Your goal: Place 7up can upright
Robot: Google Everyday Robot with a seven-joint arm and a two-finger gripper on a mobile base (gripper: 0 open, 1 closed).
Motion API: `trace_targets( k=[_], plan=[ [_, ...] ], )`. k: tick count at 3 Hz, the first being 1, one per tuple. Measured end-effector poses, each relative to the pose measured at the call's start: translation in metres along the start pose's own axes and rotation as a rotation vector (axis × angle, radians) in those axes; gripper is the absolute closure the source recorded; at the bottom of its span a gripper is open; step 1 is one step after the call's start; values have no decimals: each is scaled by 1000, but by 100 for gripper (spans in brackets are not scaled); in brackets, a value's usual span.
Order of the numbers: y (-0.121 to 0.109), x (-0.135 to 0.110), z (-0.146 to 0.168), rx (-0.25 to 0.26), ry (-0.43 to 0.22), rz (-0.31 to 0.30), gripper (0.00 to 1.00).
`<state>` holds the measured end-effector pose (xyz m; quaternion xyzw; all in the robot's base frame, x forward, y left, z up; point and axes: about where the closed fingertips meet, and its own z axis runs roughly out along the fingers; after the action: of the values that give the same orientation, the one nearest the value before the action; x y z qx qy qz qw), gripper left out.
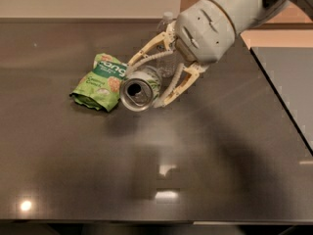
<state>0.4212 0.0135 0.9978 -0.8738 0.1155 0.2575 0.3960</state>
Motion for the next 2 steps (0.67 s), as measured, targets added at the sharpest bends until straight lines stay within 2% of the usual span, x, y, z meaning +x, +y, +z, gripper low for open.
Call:
trace_targets(
  k=[2],
  plan=[
    [10,-39,12,122,-213,105,100]
  ],
)
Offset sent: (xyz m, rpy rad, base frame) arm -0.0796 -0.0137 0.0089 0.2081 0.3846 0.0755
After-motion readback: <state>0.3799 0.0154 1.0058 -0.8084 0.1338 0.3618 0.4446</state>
